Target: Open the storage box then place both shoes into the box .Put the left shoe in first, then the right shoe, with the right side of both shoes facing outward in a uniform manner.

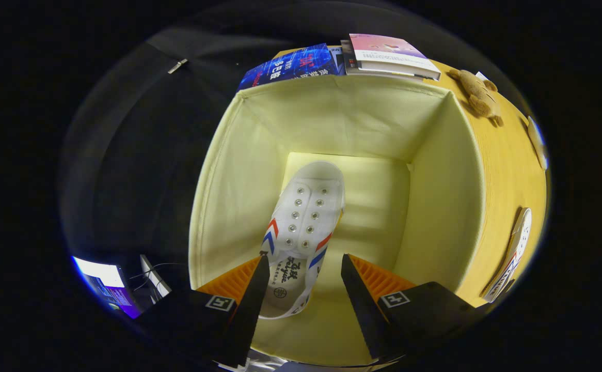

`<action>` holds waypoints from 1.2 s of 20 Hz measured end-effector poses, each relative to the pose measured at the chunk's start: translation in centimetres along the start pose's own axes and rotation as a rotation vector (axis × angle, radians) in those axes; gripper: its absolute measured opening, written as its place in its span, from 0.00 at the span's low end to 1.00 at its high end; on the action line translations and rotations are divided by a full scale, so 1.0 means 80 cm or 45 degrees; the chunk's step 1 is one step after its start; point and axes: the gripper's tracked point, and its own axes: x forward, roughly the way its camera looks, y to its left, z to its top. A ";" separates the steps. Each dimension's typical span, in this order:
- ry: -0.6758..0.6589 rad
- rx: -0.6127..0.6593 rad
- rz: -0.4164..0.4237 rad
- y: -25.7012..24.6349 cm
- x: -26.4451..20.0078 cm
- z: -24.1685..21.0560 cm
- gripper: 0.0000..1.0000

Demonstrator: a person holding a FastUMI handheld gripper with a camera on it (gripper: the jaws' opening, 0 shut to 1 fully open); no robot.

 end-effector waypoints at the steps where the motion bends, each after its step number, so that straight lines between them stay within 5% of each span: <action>1: -0.022 -0.009 0.021 0.002 -0.011 0.003 0.88; 7: -0.261 -0.057 0.201 0.005 -0.118 0.029 0.92; 11: -0.448 -0.094 0.176 -0.069 -0.201 0.045 0.93; 16: -0.549 0.065 -0.009 -0.246 -0.267 0.035 0.93; 21: -0.507 0.232 -0.301 -0.445 -0.274 -0.029 0.93; 24: -0.406 0.293 -0.386 -0.522 -0.258 -0.081 0.93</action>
